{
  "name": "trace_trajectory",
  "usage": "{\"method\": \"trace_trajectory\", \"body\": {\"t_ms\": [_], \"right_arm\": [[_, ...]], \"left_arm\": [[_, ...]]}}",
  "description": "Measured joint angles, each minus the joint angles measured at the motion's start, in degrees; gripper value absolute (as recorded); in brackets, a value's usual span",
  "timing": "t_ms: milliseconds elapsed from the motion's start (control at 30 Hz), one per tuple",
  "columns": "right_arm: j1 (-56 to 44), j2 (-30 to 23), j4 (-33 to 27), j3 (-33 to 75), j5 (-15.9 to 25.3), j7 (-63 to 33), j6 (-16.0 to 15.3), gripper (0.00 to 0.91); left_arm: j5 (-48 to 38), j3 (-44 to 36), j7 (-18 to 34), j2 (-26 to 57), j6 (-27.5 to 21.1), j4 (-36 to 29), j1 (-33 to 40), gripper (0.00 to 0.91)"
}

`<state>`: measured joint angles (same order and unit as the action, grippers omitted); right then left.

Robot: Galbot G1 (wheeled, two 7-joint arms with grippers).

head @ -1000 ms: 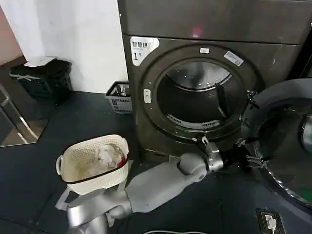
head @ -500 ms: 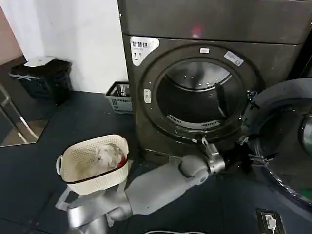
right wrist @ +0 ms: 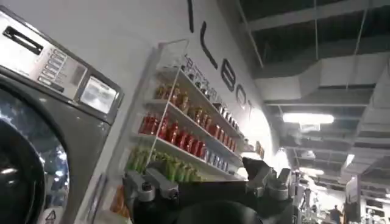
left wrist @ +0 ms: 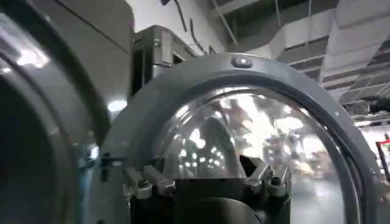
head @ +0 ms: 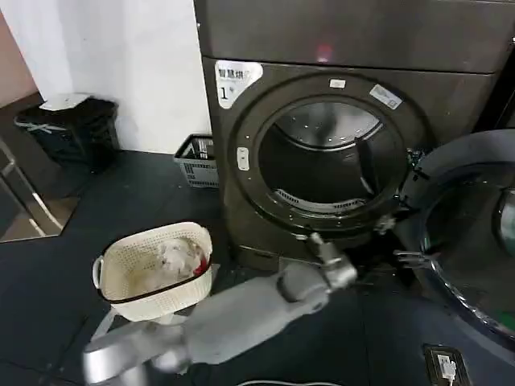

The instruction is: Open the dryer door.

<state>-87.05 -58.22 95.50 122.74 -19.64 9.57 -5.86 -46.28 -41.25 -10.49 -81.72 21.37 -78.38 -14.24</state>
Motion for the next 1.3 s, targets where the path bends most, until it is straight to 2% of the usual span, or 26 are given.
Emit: {"method": "trace_trajectory", "body": {"t_ms": [233, 467, 533, 633, 800, 1133, 1300], "right_arm": [[1.08, 0.66, 1.55, 0.48, -0.09, 0.00, -0.29, 0.907], [2.92, 1.04, 3.14, 0.22, 0.99, -1.39, -0.23, 0.907], [3.11, 1.29, 3.34, 0.59, 1.52, -1.55, -0.21, 0.907], [3.33, 1.73, 3.57, 1.36, 1.59, -1.85, -0.25, 0.907], [3.53, 2.22, 4.05, 2.59, 3.23, -1.76, -0.19, 0.907], [4.58, 2.96, 3.88, 3.66, 5.23, -1.44, -0.13, 0.907], [5.51, 2.88, 3.86, 2.95, 5.44, -1.00, -0.11, 0.907]], "left_arm": [[-1.61, 0.86, 3.96, 11.70, 0.19, -10.92, -1.85, 0.907], [-1.24, 4.22, 2.46, 25.92, -2.31, -21.42, -4.70, 0.907], [0.31, 5.43, 2.44, 30.16, -3.89, -23.50, -5.69, 0.907], [-1.72, 7.57, 2.18, 36.14, -8.07, -26.74, -7.15, 0.907], [-2.57, 11.41, -0.48, 44.99, -12.30, -31.53, -10.24, 0.907], [-1.89, 24.95, -2.89, 62.37, -19.00, -38.46, -24.48, 0.907], [-2.06, 30.90, -4.94, 69.49, -22.26, -39.75, -28.55, 0.907]]}}
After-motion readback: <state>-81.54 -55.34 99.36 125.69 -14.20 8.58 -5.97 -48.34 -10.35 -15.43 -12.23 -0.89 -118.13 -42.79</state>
